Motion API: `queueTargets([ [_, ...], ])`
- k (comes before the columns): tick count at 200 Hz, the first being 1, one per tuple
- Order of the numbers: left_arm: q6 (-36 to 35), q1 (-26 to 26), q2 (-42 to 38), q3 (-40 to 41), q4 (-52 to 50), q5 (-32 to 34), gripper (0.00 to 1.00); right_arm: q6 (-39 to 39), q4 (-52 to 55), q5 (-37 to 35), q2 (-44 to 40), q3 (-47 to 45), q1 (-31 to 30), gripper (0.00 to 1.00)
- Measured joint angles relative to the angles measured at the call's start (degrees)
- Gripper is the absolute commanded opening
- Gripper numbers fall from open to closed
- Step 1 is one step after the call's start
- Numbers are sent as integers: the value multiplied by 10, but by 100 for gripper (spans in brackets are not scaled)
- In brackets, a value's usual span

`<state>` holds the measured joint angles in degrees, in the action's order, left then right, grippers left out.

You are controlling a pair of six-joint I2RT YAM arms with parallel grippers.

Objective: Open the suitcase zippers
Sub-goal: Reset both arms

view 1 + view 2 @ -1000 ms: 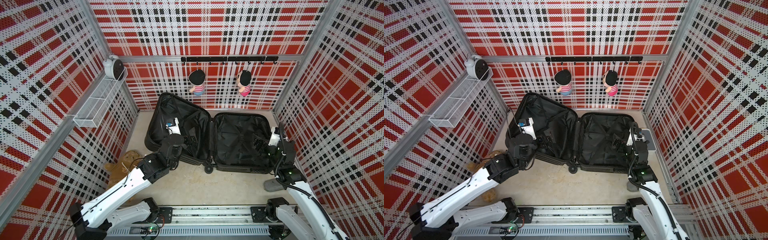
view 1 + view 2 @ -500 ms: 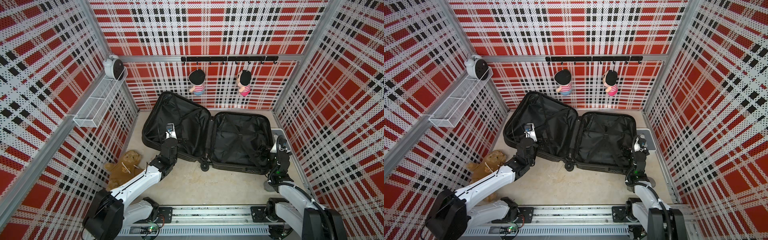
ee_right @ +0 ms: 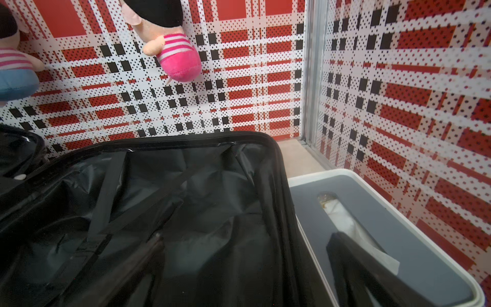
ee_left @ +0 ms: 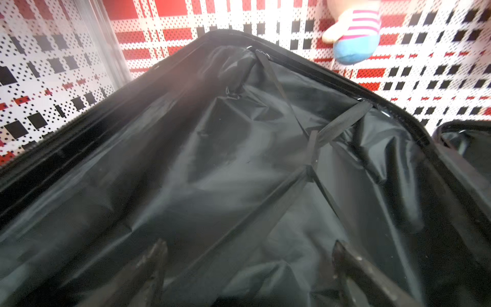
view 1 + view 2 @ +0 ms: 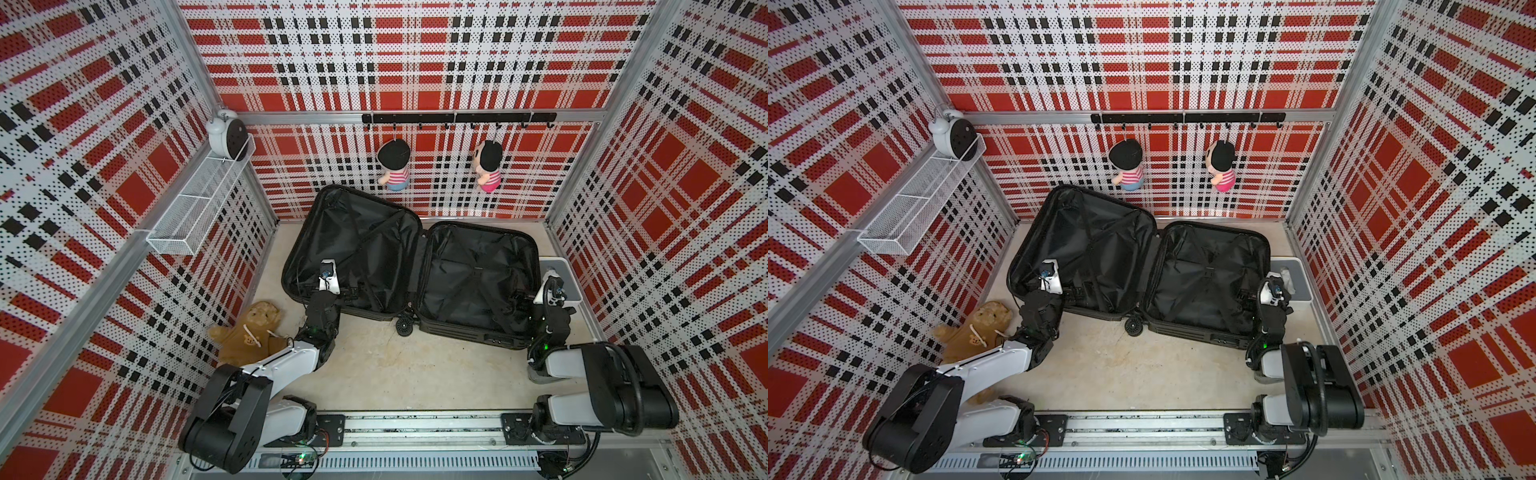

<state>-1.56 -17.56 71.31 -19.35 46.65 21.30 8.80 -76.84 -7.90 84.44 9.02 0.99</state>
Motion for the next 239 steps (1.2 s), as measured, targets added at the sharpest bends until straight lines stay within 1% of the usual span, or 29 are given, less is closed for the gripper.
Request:
queueTargets([
  [12,-5,10,1,18,39,-17,98,-8,-64,0,39,-2,-1,100],
  [25,-12,16,7,33,76,-28,98,-9,-75,0,43,-1,-1,100],
  [40,-19,18,23,36,102,-31,98,-10,-61,0,42,9,-1,100],
  [60,-24,22,44,33,121,-31,98,-19,-9,14,42,48,-2,100],
  [92,-26,28,48,33,129,-33,98,-41,48,45,43,81,-9,100],
  [131,-12,47,63,33,147,-35,98,-52,60,56,43,83,-10,100],
  [169,18,82,79,23,150,-57,98,-58,60,60,43,83,-13,100],
  [192,19,90,79,23,156,-59,98,-59,61,62,43,83,-13,100],
  [211,11,100,81,50,214,-62,98,-59,64,64,43,84,-13,100],
  [225,11,123,101,74,281,-83,98,-60,65,66,43,86,-13,100],
  [239,7,131,122,81,312,-96,98,-60,64,67,43,89,-13,100],
])
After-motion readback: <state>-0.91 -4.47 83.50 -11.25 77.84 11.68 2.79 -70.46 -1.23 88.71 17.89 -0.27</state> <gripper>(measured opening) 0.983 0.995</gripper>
